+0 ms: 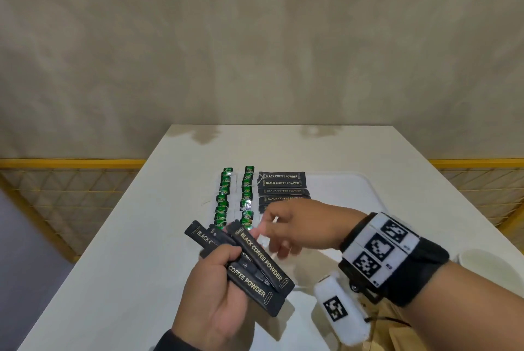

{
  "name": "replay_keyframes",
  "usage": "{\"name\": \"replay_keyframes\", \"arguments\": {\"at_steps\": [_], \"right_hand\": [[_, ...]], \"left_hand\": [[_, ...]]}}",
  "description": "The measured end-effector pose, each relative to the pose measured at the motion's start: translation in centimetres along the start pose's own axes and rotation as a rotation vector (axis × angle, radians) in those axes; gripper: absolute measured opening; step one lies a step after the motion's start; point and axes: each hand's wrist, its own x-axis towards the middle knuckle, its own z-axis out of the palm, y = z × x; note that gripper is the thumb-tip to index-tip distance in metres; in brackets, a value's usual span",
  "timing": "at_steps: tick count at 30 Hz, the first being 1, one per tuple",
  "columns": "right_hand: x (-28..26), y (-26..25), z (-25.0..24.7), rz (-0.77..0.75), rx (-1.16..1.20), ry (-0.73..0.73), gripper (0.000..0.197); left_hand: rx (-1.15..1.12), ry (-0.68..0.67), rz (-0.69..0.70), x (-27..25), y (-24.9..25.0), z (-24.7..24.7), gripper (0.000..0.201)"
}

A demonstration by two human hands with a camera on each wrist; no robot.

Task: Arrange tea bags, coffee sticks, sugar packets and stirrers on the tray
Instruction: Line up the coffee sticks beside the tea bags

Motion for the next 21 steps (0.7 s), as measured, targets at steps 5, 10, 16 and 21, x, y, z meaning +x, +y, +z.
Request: {"name": "replay_keyframes", "arguments": {"at_steps": [5, 10, 16, 21], "right_hand": [[-1.7, -0.3, 0.3, -0.050, 0.100, -0.072, 0.028], [-2.0, -0.1, 0.3, -0.048, 0.112, -0.046, 0.030], [-1.9, 0.4, 0.2, -0.058, 0.046, 0.031, 0.013], [-1.9, 0.5, 0.6, -0.029, 0.015, 0.071, 0.007]], "left_hand": [[0.024, -0.022, 0.060, 0.3, -0.4, -0.2, 0.028], [0.015, -0.064, 0.088, 0.2, -0.6, -0.2, 0.032], [0.124, -0.076, 0.130, 0.1, -0.7, -0.2, 0.034], [0.113, 0.019, 0.160, 0.3, -1.0, -0.4, 0.035]]}}
